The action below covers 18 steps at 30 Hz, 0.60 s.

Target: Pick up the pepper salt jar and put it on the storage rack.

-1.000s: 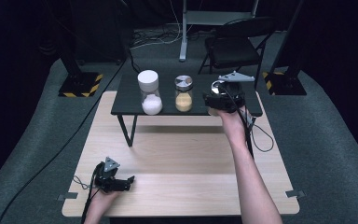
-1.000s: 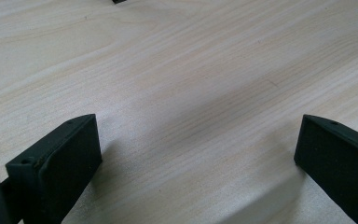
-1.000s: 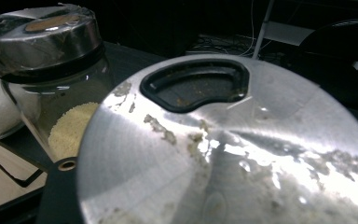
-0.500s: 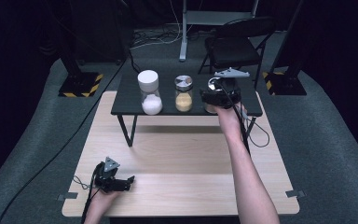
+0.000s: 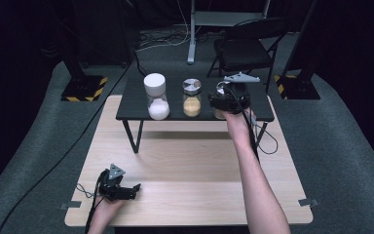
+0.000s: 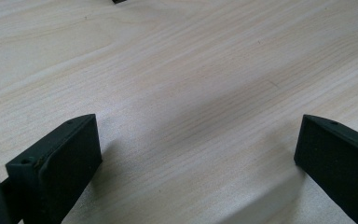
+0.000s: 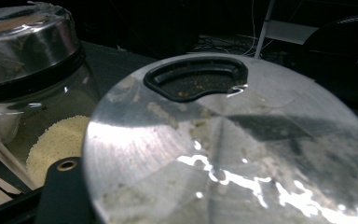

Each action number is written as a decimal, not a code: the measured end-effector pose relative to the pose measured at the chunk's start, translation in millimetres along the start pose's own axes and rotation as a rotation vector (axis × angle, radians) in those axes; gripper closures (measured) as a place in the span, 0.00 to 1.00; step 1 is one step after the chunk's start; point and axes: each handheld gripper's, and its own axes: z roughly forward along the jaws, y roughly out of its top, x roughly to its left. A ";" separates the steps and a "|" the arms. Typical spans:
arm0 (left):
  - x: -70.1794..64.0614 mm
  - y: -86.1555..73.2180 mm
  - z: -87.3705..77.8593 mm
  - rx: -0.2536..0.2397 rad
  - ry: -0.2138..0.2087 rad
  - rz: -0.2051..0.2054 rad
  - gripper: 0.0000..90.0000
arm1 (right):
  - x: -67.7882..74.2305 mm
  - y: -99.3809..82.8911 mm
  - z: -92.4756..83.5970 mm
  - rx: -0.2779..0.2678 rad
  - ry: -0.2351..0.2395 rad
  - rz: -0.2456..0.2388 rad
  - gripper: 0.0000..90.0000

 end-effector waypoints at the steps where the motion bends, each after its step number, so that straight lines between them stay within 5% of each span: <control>1: 0.0 0.0 0.0 0.000 0.000 0.000 0.00 | -0.3 -0.2 0.0 0.001 -0.002 -0.002 0.32; 18: -0.1 0.0 0.1 -0.002 0.000 -0.002 0.00 | -1.2 -4.7 -12.9 -0.008 0.011 0.011 0.16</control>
